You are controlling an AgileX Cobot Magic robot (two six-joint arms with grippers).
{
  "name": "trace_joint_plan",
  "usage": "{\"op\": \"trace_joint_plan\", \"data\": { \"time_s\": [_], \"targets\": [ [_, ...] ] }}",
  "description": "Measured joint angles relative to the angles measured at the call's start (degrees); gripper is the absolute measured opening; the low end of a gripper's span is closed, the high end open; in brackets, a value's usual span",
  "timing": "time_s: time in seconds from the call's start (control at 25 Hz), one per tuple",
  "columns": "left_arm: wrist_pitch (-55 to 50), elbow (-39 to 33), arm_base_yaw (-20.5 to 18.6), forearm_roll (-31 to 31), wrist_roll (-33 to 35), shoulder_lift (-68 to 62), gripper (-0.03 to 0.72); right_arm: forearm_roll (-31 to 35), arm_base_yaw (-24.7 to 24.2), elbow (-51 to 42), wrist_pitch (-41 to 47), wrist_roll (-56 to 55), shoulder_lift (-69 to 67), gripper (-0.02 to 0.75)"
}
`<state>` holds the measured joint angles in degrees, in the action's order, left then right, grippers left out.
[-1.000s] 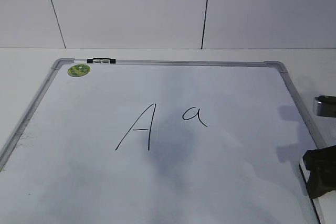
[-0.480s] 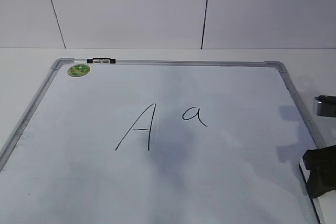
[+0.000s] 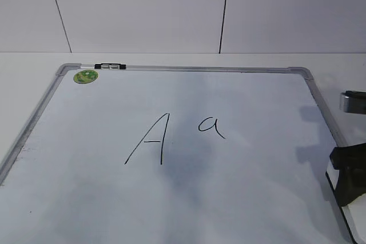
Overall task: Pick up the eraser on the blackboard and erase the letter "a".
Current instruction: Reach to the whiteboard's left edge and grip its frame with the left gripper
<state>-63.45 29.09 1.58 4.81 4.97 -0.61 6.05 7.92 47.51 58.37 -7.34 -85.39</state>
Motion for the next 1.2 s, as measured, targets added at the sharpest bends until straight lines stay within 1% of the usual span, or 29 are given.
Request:
{"op": "trace_joint_plan", "data": {
  "time_s": [0.24, 0.44, 0.76, 0.92, 1.2],
  "targets": [
    [0.9, 0.4, 0.0, 2.1, 0.0, 0.0, 0.240, 0.1, 0.0, 4.0, 5.4, 0.0, 0.0, 0.559],
    [5.5, 2.8, 0.0, 2.9, 0.0, -2.9, 0.240, 0.7, 0.0, 6.5, 8.2, 0.0, 0.0, 0.559],
    [13.9, 6.2, 0.0, 3.4, 0.0, -19.8, 0.240, 1.5, 0.0, 6.9, 8.9, 0.1, 0.0, 0.559],
    [18.4, 8.1, 0.0, 4.7, 0.0, -28.0, 0.240, 3.8, 0.0, 6.9, 8.9, 0.1, 0.0, 0.559],
    [19.8, 12.7, 0.0, 7.3, 0.0, -43.6, 0.240, 6.0, 0.0, 6.9, 8.9, 0.1, 0.0, 0.559]
  ]
}}
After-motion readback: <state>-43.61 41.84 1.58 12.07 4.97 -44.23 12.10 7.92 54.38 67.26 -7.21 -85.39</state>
